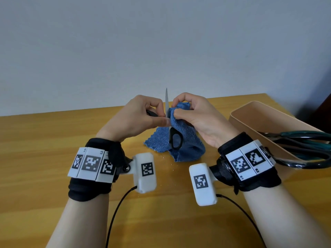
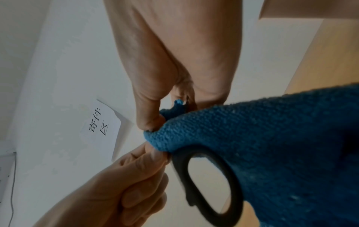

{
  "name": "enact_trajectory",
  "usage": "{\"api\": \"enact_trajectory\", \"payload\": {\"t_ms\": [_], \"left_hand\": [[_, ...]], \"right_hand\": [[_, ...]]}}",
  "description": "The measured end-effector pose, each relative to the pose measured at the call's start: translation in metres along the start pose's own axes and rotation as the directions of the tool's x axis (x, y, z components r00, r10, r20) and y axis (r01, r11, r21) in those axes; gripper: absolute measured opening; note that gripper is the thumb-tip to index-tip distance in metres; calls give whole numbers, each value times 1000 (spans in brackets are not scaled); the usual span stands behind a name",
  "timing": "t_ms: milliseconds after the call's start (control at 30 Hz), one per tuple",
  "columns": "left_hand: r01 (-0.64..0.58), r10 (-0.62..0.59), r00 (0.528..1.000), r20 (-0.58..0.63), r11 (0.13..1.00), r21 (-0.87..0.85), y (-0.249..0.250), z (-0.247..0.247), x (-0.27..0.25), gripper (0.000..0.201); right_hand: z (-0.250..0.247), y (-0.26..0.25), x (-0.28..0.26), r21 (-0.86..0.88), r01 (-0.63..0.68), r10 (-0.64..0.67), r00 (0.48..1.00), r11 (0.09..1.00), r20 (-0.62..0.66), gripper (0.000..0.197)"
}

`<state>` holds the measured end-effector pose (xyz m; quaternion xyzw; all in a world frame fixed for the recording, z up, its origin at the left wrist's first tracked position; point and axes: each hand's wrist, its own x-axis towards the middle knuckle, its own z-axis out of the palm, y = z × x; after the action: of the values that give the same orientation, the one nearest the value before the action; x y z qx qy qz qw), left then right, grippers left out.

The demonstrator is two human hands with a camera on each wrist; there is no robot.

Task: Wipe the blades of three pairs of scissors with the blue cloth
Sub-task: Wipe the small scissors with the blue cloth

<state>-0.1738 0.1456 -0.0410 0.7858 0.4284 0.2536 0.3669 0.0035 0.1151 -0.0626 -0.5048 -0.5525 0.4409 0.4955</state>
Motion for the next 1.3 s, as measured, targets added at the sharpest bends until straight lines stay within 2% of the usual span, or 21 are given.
{"api": "enact_trajectory", "payload": {"t_ms": [133, 333, 467, 667, 833, 1033, 1200, 1300], "left_hand": [[-1, 1, 1000, -3, 1000, -11, 0, -3, -1, 27], [15, -15, 1000, 13, 1000, 12, 0, -3, -2, 28], [8, -8, 1000, 5, 1000, 5, -1, -4, -2, 26], [13, -13, 1000, 12, 1000, -1, -1, -4, -2, 27], [-7, 7, 1000, 3, 1000, 13, -2, -5, -1, 24], [6, -6, 1000, 30, 1000, 3, -1, -3, -2, 28], [10, -10, 1000, 21, 1000, -2, -1, -4, -2, 27], [14, -14, 1000, 25, 1000, -5, -1, -3, -2, 28]], "right_hand": [[1, 1, 1, 23, 7, -7, 1000, 1000, 17, 16], [3, 1, 1, -49, 5, -6, 1000, 999, -17, 17], [1, 1, 0, 3, 11, -11, 1000, 1000, 21, 16], [4, 0, 1, -48, 28, -31, 998, 998, -56, 15], [2, 0, 0, -24, 34, -34, 999, 999, 15, 16], [3, 0, 0, -85, 32, -33, 999, 996, -20, 15], [1, 1, 0, -38, 33, -32, 999, 999, 22, 16], [2, 0, 0, -77, 33, -34, 999, 996, -10, 14]]}}
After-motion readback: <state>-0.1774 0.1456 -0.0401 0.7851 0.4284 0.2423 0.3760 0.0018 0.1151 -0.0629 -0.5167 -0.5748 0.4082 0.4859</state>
